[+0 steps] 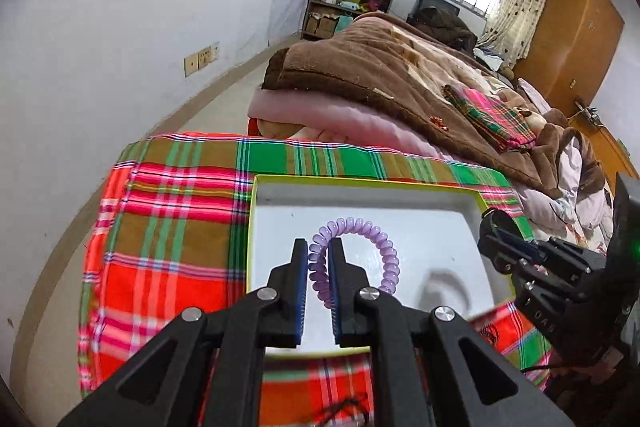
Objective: Organize jewelry
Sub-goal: 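Carry both items into the yellow box and open both grippers to release them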
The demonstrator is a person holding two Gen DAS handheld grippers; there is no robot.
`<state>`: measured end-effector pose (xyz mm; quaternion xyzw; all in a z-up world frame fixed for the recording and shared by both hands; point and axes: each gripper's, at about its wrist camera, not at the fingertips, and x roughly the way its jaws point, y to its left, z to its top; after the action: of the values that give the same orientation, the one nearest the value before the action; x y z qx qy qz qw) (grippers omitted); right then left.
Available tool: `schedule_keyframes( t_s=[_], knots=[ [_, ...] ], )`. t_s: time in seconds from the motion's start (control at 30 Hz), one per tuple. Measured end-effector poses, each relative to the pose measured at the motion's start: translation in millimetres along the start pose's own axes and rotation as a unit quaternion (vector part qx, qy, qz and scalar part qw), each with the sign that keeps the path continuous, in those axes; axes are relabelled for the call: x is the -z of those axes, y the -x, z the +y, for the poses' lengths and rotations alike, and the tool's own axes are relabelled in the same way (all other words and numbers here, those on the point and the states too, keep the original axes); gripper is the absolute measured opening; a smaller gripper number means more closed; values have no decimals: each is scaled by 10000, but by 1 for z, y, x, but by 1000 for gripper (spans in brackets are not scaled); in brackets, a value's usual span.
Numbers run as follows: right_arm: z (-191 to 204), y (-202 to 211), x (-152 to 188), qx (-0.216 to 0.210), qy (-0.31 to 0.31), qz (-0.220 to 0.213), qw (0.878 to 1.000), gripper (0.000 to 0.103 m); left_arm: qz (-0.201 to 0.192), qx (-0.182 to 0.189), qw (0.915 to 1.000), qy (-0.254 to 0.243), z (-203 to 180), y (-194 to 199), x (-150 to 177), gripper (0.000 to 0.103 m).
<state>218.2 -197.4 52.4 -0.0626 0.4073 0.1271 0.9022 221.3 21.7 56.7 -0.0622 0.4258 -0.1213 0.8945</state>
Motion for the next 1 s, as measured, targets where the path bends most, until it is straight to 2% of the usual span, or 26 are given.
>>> schedule_keyframes(
  t_s=[0.2, 0.57, 0.77, 1.0],
  knots=[
    [-3, -30, -7, -69, -22, 241, 9997, 12, 232, -17, 9997, 66, 5, -32, -10, 10],
    [-6, -66, -14, -3, 42, 558, 9984, 12, 727, -117, 9972, -162, 4, -77, -15, 10],
    [-4, -76, -15, 29, 87, 626, 9980, 12, 905, -189, 9956, -169, 7, -89, -11, 11],
    [-2, -78, -17, 38, 141, 626, 9979, 12, 866, -309, 9954, -261, 6, -90, -11, 11]
  ],
)
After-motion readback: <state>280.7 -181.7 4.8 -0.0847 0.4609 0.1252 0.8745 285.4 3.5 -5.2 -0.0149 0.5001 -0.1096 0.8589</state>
